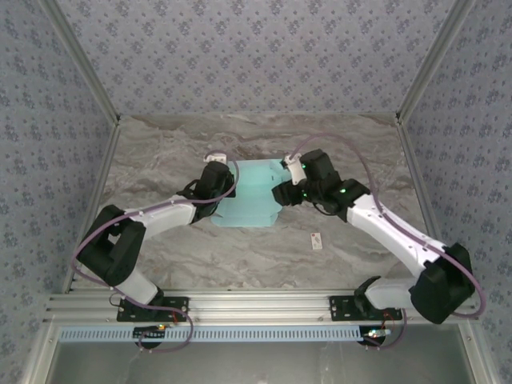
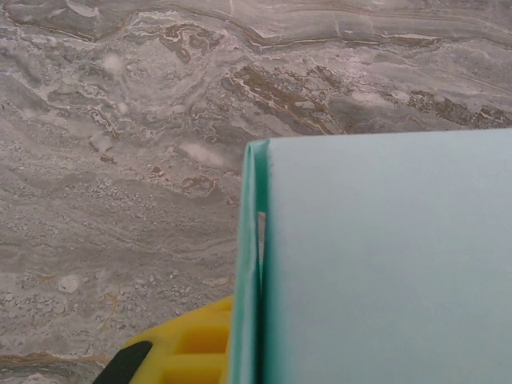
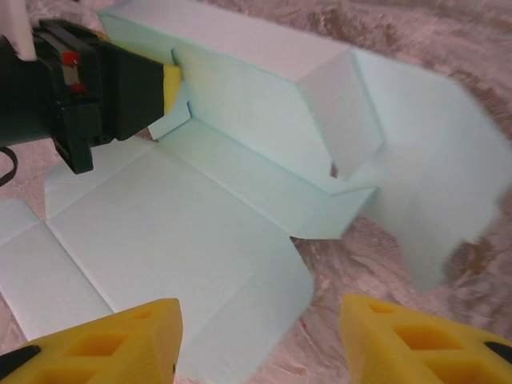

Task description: Fold the paper box

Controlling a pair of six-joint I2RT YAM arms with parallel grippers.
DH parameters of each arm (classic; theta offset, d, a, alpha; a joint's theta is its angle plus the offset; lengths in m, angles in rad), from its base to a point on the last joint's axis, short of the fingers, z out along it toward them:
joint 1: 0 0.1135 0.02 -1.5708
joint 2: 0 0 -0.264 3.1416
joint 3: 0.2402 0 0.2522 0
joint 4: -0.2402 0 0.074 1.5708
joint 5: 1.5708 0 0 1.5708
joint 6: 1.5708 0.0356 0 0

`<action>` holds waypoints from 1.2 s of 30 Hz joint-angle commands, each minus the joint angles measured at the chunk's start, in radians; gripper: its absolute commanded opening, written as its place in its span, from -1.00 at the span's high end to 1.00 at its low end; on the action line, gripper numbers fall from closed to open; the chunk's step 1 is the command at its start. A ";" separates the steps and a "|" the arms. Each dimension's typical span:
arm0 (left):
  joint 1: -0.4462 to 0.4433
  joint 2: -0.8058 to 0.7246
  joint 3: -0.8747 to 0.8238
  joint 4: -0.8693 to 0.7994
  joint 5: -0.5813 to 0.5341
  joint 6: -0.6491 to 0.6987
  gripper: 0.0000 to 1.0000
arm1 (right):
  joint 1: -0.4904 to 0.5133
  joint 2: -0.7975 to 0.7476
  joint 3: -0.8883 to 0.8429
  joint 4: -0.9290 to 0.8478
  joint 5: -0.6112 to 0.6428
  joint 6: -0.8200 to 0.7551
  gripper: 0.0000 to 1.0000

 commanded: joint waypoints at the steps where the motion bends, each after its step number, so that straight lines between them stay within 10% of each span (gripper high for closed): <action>1: 0.010 -0.044 -0.013 0.007 0.022 -0.019 1.00 | -0.078 -0.051 0.044 -0.098 -0.067 -0.088 -0.14; 14: 0.032 -0.101 -0.021 -0.023 0.076 -0.040 1.00 | -0.375 0.041 0.040 0.072 -0.272 -0.038 -0.10; 36: 0.037 -0.139 -0.038 -0.016 0.115 -0.056 1.00 | -0.333 0.221 -0.004 0.197 -0.559 -0.049 -0.03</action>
